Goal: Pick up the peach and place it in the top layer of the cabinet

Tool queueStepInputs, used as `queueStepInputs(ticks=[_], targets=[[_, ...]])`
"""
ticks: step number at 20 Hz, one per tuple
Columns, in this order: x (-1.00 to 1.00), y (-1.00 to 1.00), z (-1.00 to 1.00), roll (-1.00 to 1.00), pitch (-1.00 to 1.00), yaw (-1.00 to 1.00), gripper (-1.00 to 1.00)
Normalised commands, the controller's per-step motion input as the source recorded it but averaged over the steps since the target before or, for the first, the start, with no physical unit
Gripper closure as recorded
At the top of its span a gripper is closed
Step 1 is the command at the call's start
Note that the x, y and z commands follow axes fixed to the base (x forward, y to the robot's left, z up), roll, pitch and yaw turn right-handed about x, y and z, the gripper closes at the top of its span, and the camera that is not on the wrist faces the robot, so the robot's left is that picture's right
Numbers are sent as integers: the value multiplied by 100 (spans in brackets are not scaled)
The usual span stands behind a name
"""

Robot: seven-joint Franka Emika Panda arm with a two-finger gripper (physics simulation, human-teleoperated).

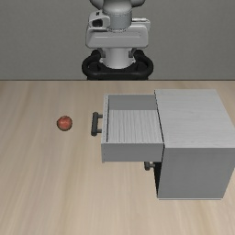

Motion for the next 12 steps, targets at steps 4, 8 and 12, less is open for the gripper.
queueStepInputs(ticks=[4,8,12], targets=[[0,-100,0,0,0,0,-100],[0,-100,0,0,0,0,-100],[0,-100,0,0,0,0,-100]])
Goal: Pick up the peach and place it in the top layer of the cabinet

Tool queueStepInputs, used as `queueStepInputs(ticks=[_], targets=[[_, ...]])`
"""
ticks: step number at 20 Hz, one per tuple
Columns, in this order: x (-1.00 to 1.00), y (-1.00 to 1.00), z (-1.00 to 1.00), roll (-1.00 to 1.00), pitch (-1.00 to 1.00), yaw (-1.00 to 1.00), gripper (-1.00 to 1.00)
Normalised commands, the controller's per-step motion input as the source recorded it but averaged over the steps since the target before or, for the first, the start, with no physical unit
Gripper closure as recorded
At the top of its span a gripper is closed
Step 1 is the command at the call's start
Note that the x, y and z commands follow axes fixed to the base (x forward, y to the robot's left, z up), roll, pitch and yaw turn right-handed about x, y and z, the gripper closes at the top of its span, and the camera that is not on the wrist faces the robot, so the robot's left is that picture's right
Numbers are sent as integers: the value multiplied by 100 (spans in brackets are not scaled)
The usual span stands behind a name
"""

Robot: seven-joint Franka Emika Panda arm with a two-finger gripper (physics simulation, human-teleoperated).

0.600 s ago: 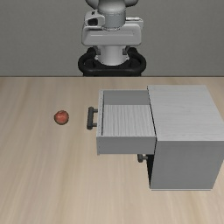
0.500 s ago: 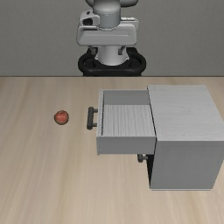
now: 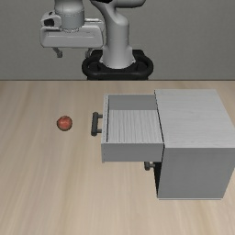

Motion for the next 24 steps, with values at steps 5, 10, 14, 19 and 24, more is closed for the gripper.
queueStepInputs(ticks=[5,10,14,19,24], targets=[[40,-60,0,0,0,0,-100],[60,0,-40,0,0,0,-100],[0,0,-100,0,0,0,-100],[0,0,-100,0,0,0,-100],[0,0,-100,0,0,0,-100]])
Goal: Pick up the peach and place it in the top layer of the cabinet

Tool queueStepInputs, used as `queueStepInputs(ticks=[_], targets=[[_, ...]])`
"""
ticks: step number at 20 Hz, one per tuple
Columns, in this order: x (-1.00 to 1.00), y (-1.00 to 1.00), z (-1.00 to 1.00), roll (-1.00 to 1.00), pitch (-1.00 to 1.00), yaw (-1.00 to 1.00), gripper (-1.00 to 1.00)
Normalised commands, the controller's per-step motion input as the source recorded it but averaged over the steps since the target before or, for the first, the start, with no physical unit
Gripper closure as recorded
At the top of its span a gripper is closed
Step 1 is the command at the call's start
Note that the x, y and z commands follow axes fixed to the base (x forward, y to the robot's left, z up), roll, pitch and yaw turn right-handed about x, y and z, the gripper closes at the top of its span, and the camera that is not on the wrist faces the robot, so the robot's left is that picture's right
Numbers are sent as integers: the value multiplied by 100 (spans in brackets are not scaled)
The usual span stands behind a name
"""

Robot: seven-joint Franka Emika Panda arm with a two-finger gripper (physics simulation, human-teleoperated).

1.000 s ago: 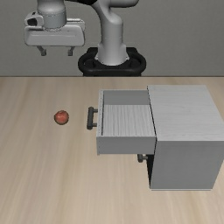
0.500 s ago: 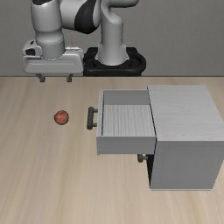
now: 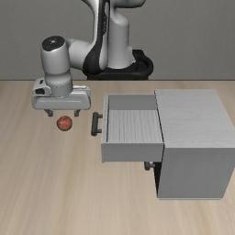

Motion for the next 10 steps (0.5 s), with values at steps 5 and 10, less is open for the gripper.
queueStepInputs(ticks=[5,10], targets=[[0,0,-100,0,0,0,-100],[0,0,0,0,0,0,100]])
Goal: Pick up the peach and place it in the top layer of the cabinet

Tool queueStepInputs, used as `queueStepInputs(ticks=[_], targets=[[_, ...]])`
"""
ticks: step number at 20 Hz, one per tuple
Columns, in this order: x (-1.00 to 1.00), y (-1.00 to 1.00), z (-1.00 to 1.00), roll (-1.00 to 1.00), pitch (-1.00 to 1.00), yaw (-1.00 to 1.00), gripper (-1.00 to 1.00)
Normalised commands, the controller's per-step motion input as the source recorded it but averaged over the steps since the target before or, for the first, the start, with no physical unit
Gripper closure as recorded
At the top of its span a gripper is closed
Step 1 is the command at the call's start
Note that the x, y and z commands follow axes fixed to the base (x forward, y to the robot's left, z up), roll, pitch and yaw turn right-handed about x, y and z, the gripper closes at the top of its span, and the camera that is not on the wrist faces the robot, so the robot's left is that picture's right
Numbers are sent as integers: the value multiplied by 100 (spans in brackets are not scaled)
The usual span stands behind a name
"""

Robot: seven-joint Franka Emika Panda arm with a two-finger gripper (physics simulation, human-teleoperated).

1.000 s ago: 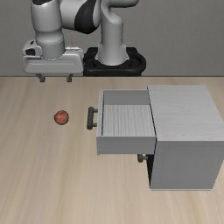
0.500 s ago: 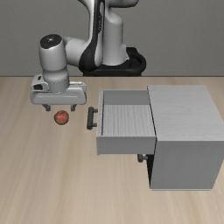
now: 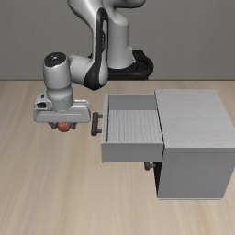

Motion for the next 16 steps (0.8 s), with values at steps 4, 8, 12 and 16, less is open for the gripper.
queueStepInputs(ticks=[4,8,12,16], targets=[[0,0,25,0,0,0,100],[0,0,0,0,0,0,100],[0,0,100,0,0,0,100],[0,0,100,0,0,0,100]])
